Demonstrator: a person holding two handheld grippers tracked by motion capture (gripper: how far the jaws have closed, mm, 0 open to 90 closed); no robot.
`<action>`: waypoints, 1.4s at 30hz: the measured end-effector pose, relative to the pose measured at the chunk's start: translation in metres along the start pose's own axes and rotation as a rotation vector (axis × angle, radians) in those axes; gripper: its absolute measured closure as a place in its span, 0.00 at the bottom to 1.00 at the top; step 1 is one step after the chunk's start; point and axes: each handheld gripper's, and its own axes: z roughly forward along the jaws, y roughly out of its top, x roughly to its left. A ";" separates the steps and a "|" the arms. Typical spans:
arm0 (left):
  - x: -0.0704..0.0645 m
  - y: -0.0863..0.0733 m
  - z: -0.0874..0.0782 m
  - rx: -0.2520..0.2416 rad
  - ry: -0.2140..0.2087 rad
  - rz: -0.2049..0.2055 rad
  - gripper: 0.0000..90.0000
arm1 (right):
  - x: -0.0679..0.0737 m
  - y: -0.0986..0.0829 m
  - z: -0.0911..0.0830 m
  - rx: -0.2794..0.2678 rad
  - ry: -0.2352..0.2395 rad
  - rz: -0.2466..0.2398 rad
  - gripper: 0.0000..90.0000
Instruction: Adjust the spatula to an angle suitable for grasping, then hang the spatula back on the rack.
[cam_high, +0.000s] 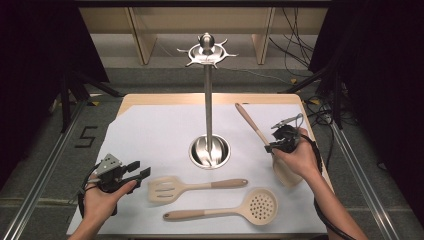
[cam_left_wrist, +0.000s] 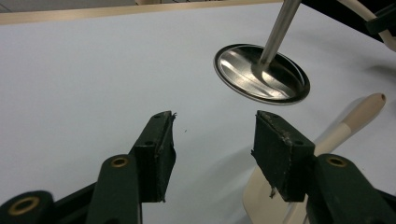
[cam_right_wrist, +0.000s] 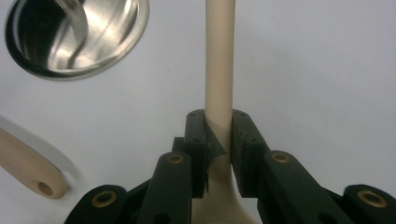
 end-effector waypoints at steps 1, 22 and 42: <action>0.000 0.001 0.000 -0.004 0.001 0.008 0.52 | 0.000 -0.002 -0.003 -0.019 0.005 -0.001 0.88; -0.002 0.009 -0.001 -0.044 -0.018 0.030 0.52 | 0.013 -0.032 -0.040 -0.201 -0.022 0.028 0.88; -0.078 0.101 0.033 -0.133 -0.241 0.129 0.50 | 0.048 -0.032 -0.056 -0.306 0.005 -0.050 0.88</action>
